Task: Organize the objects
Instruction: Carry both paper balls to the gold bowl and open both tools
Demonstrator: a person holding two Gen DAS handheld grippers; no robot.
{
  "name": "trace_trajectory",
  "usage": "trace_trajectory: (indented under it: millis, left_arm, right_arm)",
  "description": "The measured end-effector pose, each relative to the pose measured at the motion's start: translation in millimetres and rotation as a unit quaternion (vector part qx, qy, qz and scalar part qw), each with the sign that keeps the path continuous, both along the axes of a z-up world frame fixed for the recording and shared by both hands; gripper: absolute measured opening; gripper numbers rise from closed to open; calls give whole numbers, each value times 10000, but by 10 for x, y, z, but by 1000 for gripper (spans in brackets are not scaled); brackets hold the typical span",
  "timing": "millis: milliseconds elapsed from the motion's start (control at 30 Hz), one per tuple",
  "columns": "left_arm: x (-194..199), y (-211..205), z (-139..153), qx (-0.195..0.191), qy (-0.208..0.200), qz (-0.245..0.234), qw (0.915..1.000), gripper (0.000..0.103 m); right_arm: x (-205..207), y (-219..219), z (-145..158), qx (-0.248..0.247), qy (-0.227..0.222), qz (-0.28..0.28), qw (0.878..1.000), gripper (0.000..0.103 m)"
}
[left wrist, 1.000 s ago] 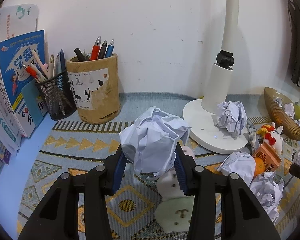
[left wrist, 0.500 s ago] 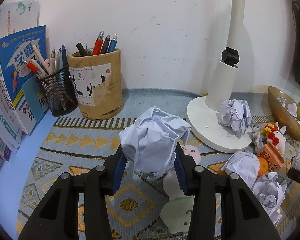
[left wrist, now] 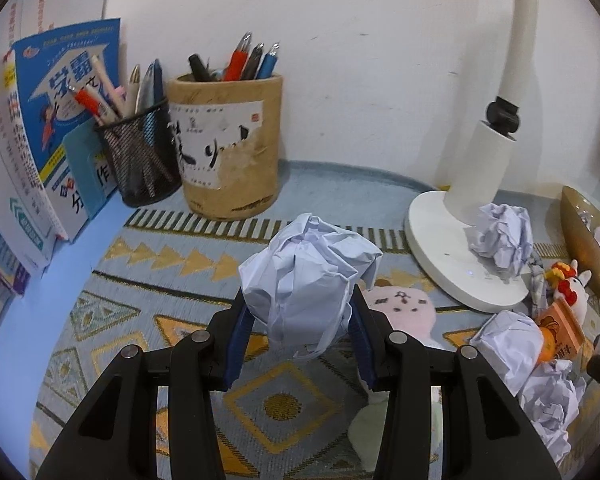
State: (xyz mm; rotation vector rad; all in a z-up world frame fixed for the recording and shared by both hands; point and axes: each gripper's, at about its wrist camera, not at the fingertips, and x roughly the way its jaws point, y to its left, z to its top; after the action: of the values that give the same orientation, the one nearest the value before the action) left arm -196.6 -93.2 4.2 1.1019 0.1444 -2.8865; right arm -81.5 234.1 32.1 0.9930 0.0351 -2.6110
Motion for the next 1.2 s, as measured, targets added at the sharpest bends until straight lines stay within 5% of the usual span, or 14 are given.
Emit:
trace_trajectory:
  millis: [200,333,433,567,867,933,967,1000,1100,1200]
  left_arm:
    - [-14,65,87,-96,4,27,10000,41]
    - [-174,426,544,118,230,-281,9993,41]
    - [-402,1083,818,-288,396,-902,9947,42]
    - [-718,1980,956,22,298,-1733,9844,43]
    - [-1011,3516,659,259,-251,-3014,9528,45]
    - [-989,3758,508,121,-531,-3186,9463,64]
    - [-1013,3818,434,195,-776,-3320,9399,99]
    - [-1041,3866,355,383,-1104,-3504,9293,102]
    - [-978,3698,362,723,-1127,-3310,9341,102]
    - [-870,3586,502,655,-1044,-3333,9347,102]
  right_arm:
    - [-14,11,-1,-28,-26,-15,10000,44]
    - [-134,318,229,-543,-106,-169,9983,44]
    - [-316,634,610,-382,145,-561,9976,44]
    - [-665,1112,989,-112,256,-1144,9930,44]
    - [-1054,1778,1179,136,42,-1928,9811,44]
    - [-1082,1877,1157,149,42,-2065,9783,58]
    - [-1087,1941,1152,172,41,-2169,9760,93]
    - [-1118,1990,1118,185,-38,-2297,9731,103]
    - [-1178,2115,982,42,-248,-2453,9691,103]
    - [-1129,2198,949,-186,-219,-2562,9662,103]
